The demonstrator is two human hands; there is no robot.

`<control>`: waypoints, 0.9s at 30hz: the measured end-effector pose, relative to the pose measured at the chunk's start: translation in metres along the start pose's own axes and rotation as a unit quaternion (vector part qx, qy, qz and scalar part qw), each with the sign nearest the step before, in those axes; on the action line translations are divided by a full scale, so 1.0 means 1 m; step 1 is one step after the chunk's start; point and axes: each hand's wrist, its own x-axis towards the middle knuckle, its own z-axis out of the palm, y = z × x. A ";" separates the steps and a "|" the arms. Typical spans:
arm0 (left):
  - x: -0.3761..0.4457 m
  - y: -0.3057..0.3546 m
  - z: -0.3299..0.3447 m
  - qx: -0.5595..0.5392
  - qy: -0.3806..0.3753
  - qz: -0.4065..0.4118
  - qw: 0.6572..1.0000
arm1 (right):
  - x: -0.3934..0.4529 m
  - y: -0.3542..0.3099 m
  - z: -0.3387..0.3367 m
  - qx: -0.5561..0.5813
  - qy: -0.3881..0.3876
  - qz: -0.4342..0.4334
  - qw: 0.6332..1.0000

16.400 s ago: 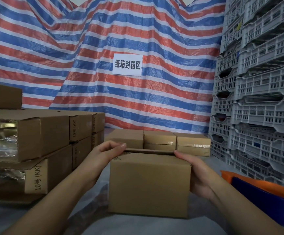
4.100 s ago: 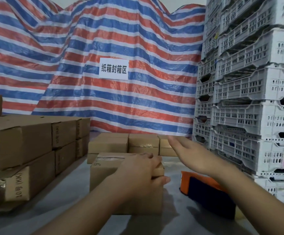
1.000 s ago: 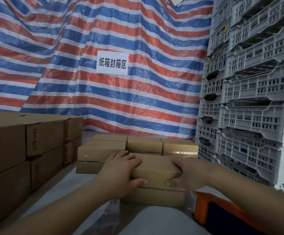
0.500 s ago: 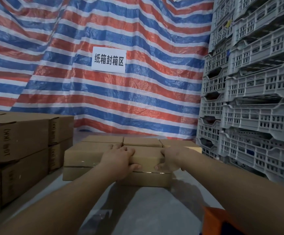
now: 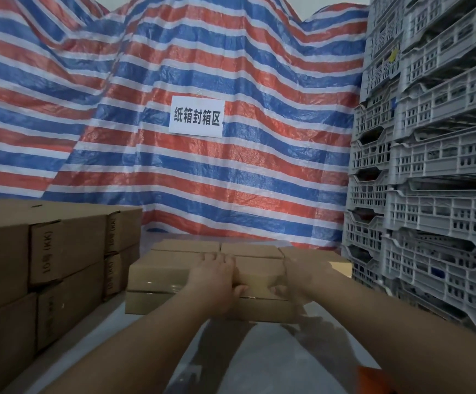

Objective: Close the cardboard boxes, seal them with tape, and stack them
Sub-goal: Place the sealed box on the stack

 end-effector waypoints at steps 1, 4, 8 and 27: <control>-0.008 -0.001 -0.011 -0.004 0.006 0.011 1.000 | -0.006 -0.002 -0.007 0.001 0.025 -0.005 1.000; -0.040 -0.005 -0.051 -0.043 0.056 0.025 0.997 | -0.026 -0.009 -0.033 0.024 0.054 -0.007 0.998; -0.092 -0.016 -0.103 -0.043 0.087 0.025 0.995 | -0.058 -0.028 -0.076 0.028 0.116 -0.037 0.992; -0.331 -0.116 -0.168 -0.267 0.179 -0.023 0.947 | -0.258 -0.199 -0.116 0.414 0.247 -0.157 0.862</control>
